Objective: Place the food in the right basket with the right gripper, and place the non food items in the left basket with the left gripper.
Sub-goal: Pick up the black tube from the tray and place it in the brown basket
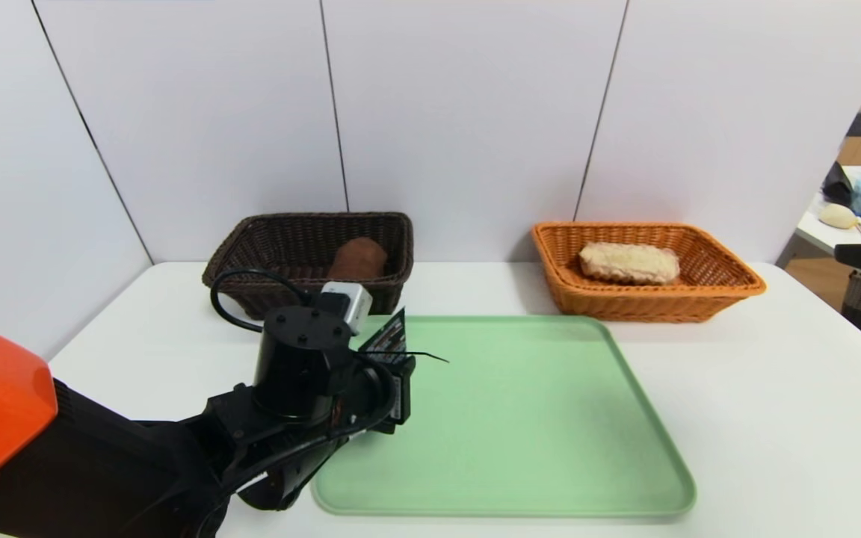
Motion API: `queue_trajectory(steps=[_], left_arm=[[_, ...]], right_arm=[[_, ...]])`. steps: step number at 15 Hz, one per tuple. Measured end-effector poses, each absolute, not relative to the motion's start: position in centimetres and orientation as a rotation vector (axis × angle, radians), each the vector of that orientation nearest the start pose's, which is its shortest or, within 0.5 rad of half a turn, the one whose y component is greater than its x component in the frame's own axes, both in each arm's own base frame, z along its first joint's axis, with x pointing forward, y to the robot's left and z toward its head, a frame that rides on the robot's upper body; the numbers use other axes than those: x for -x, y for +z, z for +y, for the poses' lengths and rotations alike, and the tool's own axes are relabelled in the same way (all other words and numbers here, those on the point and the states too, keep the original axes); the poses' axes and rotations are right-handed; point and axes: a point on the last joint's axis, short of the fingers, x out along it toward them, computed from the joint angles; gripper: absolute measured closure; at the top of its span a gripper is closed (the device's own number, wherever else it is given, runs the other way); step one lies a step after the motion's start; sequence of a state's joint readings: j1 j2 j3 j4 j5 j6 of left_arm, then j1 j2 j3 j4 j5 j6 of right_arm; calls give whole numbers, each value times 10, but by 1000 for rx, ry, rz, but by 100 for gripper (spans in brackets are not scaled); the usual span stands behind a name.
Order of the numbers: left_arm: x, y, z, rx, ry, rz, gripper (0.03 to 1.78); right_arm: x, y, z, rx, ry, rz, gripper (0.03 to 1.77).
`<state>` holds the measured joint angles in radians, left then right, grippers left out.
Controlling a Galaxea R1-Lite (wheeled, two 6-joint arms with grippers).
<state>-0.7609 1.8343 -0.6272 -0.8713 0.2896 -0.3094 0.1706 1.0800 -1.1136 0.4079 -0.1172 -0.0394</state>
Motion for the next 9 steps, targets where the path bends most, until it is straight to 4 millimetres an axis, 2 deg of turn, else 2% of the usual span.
queue_trajectory(steps=[1, 9], left_arm=[[-227, 119, -207, 133, -417, 361, 145], [-223, 118, -210, 124, -430, 376, 145]], right_arm=[[-124, 309, 19, 93, 61, 369, 11], [-124, 307, 19, 94, 63, 375, 11]])
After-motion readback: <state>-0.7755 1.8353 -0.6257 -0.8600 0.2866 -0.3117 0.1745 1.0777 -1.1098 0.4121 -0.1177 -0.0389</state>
